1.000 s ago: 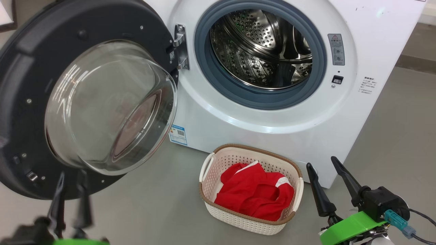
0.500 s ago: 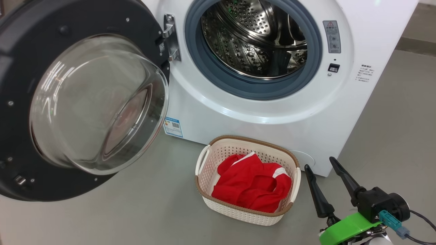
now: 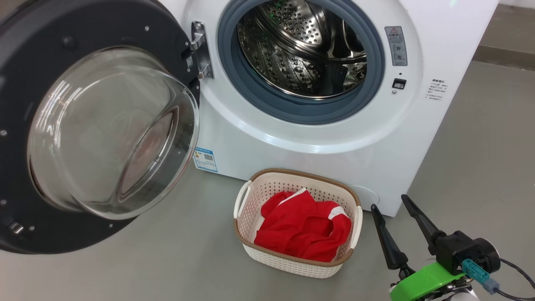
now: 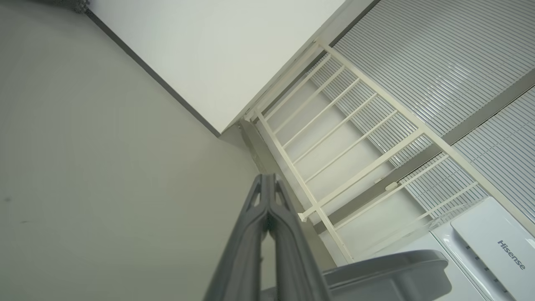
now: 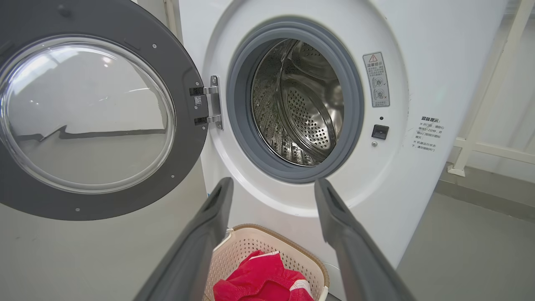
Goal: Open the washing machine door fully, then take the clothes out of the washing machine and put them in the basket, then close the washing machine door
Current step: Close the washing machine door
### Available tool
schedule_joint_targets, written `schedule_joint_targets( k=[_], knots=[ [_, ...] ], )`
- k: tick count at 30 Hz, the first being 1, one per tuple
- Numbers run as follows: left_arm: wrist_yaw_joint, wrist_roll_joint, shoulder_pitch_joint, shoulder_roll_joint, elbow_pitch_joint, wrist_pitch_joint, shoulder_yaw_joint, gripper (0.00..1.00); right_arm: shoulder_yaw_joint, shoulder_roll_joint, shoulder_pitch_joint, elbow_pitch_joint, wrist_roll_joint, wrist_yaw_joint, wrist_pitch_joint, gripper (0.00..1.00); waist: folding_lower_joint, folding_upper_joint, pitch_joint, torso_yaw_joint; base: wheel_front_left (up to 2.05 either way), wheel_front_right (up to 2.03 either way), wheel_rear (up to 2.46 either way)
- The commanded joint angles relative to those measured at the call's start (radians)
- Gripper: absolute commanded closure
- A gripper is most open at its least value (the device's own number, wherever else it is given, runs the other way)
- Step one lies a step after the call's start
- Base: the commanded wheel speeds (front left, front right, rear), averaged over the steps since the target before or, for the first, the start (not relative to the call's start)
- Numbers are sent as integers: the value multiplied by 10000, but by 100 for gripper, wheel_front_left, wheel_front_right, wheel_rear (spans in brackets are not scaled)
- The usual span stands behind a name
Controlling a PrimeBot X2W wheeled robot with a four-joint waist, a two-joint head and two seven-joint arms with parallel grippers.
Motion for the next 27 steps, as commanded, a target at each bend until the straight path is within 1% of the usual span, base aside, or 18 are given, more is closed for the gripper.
schedule_joint_targets(
  k=[1, 5, 9, 12, 19, 26, 27],
  knots=[
    [13, -187, -392, 683, 125, 264, 189, 100, 250, -19, -409, -214, -102, 67, -63, 0, 0, 0, 17, -33, 0, 0, 0],
    [-147, -1006, -812, 832, 1241, 1270, 610, 100, 336, -84, -395, -147, -131, 67, -63, 0, 0, 0, -31, -141, 0, 0, 0],
    [-403, -1361, -1030, 1065, 1893, 2017, 683, 100, 407, -215, -482, -170, -154, 67, -63, 0, 0, 0, -17, -316, 0, 0, 0],
    [-246, -1450, -1185, 1215, 2356, 2486, 662, 100, 485, -315, -530, -141, -144, 67, -63, 0, 0, 0, -16, -432, 0, 0, 0],
    [-423, -1716, -1351, 1468, 2965, 3247, 690, 100, 757, -420, -530, -69, -58, 67, -63, 0, 0, 0, -37, -667, 0, 0, 0],
    [-996, -1867, -1197, 1763, 3536, 4120, 570, 100, 657, -426, -431, -65, 7, 67, -63, 0, 0, 0, -174, -780, 0, 0, 0],
    [-1179, -1965, -1113, 1845, 3726, 4472, 580, 100, 618, -410, -356, -69, 14, 67, -63, 0, 0, 0, -230, -784, 0, 0, 0]
  ],
)
